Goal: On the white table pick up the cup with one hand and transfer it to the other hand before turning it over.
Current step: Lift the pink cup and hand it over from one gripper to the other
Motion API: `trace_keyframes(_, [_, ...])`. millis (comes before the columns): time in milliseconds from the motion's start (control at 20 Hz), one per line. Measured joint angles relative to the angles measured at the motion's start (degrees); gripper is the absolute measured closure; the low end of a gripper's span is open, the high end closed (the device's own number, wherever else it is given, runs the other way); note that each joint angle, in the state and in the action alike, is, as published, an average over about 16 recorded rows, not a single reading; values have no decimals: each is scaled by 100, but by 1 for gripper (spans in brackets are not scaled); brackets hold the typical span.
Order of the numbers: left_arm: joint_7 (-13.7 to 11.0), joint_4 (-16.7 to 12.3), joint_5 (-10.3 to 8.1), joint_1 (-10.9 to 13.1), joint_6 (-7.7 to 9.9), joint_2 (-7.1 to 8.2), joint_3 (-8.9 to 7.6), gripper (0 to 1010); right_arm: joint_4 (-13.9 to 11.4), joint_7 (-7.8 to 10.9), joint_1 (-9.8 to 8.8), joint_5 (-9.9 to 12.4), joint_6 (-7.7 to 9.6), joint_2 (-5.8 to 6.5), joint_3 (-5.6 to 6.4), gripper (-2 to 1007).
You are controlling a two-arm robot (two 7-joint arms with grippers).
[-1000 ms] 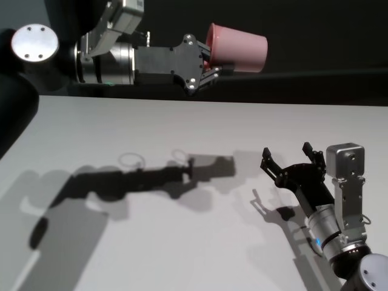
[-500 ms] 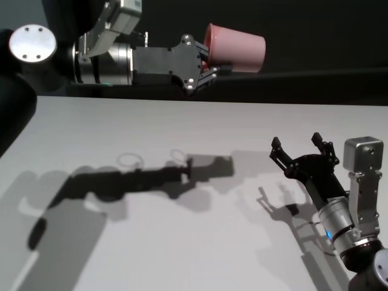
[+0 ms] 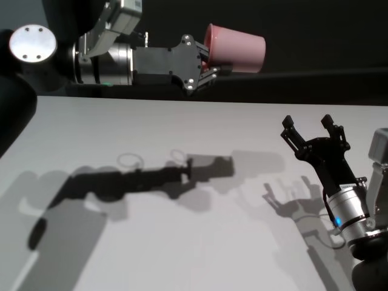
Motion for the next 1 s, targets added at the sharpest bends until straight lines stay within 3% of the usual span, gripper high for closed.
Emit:
trace_keyframes(450, [0,1,2,0,-2,-2,1,967,501,707,378,873,-426,-305,204,5])
trace_keyframes(1000, [0,1,2,0,-5,-3,1,967,1264,1621,899,2034,-823,-589,214,5])
